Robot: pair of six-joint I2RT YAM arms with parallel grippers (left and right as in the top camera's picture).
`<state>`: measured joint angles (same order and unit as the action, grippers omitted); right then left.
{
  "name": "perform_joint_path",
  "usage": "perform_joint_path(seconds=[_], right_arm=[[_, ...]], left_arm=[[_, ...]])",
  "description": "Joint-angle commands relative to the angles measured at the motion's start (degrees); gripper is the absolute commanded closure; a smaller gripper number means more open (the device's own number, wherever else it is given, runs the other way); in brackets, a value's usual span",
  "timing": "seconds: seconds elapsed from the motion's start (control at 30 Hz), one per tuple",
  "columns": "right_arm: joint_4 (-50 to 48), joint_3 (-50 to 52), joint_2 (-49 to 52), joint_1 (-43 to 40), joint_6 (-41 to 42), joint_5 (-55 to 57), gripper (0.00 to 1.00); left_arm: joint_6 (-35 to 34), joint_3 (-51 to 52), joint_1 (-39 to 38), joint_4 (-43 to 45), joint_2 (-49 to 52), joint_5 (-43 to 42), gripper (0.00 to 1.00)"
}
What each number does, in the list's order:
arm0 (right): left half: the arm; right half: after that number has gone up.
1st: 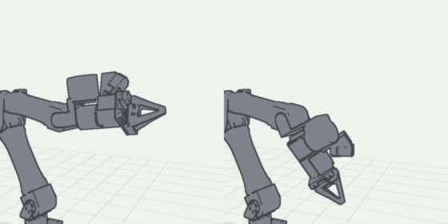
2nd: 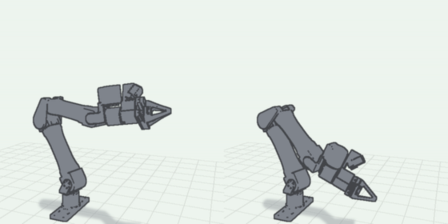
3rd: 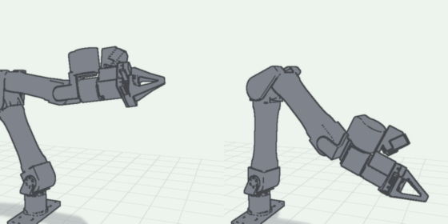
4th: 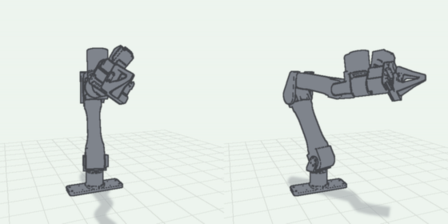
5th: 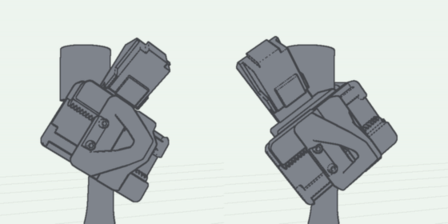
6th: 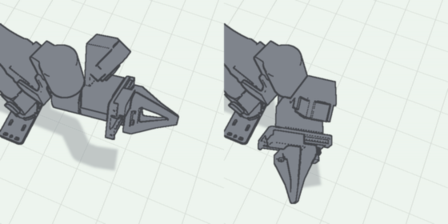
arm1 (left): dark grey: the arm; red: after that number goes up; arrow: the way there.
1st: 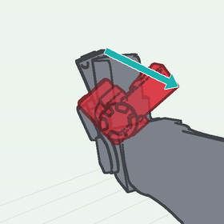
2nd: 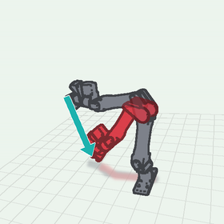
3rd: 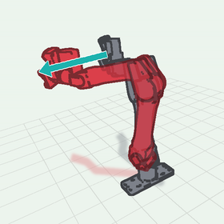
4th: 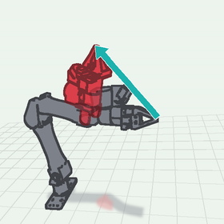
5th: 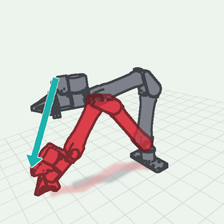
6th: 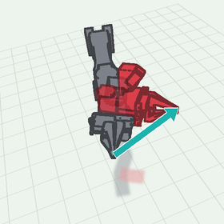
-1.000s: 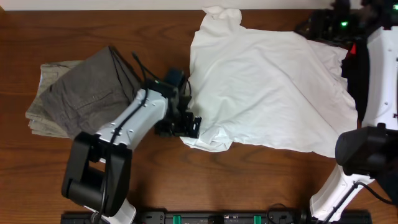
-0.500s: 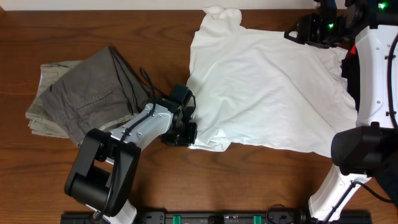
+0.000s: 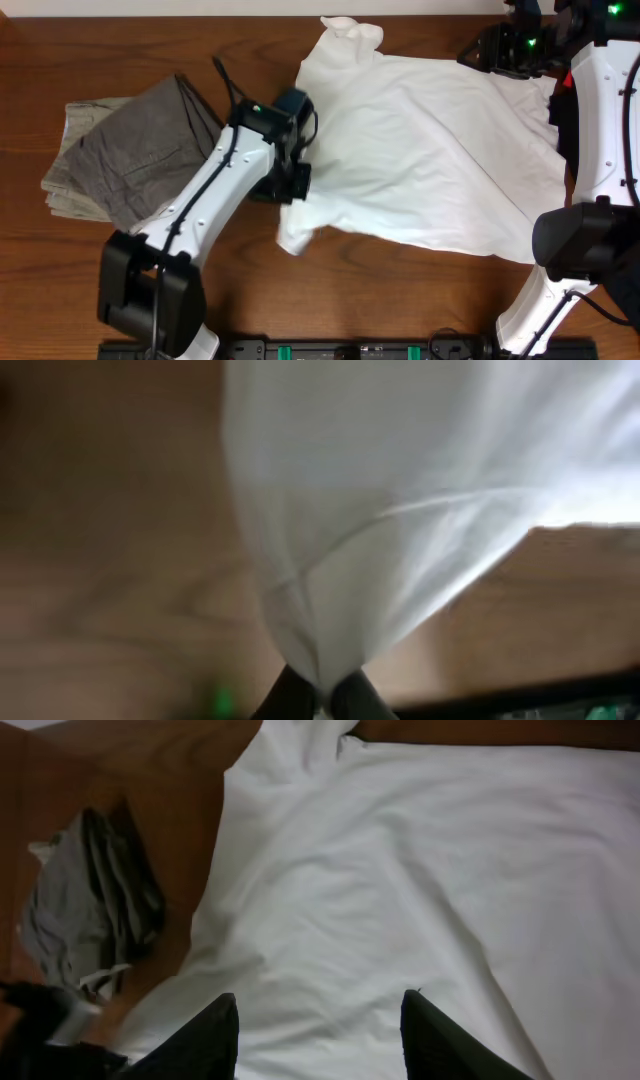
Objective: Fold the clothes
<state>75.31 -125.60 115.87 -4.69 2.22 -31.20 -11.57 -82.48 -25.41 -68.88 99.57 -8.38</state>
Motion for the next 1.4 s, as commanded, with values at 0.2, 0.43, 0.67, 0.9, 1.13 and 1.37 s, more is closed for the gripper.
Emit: perform_joint_path(seconds=[0.2, 0.43, 0.67, 0.9, 1.13, 1.37], right_arm=[[0.0, 0.0, 0.5, 0.4, -1.0, -0.1, 0.50], [0.2, 0.0, 0.5, 0.4, -1.0, -0.1, 0.49], [0.2, 0.0, 0.5, 0.4, -1.0, -0.1, 0.48], [0.2, 0.0, 0.5, 0.4, -1.1, -0.1, 0.48], [0.2, 0.0, 0.5, 0.4, -1.1, -0.1, 0.48], [0.2, 0.0, 0.5, 0.4, -1.1, -0.1, 0.48]], left_arm=[[2.7, -1.0, 0.0, 3.0, 2.0, 6.3, 0.57], [1.7, 0.1, 0.0, -1.5, 2.3, 6.3, 0.12], [-3.0, 9.7, -0.1, 1.0, 2.3, 3.4, 0.13], [-2.7, 21.4, -0.1, 18.4, 2.3, -1.5, 0.28], [-1.1, 22.4, -0.1, 27.3, 2.3, -1.5, 0.55], [-1.2, 20.0, 0.0, 19.0, 1.7, -6.7, 0.94]])
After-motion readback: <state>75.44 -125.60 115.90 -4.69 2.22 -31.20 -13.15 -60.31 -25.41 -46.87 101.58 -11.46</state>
